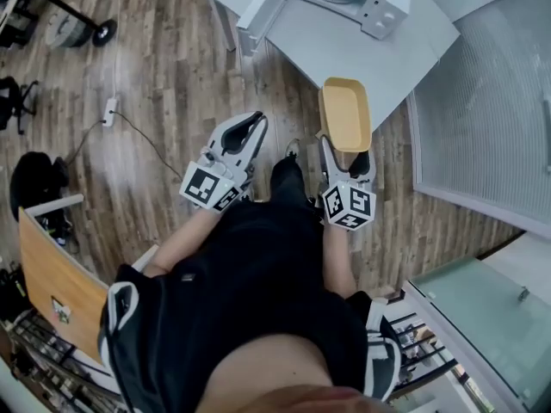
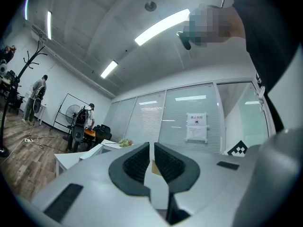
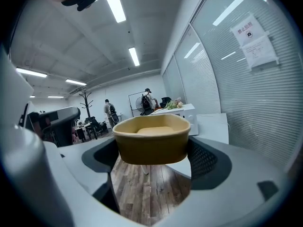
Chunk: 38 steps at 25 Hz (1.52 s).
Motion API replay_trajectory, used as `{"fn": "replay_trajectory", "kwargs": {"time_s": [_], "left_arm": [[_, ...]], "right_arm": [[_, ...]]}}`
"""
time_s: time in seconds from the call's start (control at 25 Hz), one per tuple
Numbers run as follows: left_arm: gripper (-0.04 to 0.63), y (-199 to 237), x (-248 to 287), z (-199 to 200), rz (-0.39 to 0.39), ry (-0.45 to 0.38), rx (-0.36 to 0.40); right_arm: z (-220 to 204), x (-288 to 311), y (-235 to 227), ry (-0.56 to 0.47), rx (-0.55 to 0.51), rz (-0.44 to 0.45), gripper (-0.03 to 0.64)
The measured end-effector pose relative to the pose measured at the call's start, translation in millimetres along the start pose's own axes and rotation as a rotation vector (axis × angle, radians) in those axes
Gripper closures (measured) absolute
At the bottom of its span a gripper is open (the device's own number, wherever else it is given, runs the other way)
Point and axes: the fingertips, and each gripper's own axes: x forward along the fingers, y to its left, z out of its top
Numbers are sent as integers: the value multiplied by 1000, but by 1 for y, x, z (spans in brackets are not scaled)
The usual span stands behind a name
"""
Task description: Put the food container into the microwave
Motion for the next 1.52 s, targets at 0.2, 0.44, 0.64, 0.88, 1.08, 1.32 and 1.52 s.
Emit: {"fn": "replay_trajectory", "kwargs": {"time_s": [0.2,0.44,0.64,0.88,1.08,1.32,1.52], "left_arm": [[546,26,85,-5,61,-3,20],[546,50,171,5,116,-42,48],[546,74,214,-1,162,-34,29],[546,120,265,-3,140,-47,23],[546,172,315,-7,115,-33,21],[546,208,351,-5,82,-28,-10],[546,234,372,-10,73,-15,-48]], "right_arm": [[25,82,-48,33,-3,63,147],[62,182,-88,55,-57,147,147],[73,258,-110,75,-80,164,147],[65,365,-120,119,-107,150,147],[44,465,-124,192,-118,124,147],[22,550,-132,254,-131,84,147],[1,611,-141,330,-143,54,147]]}}
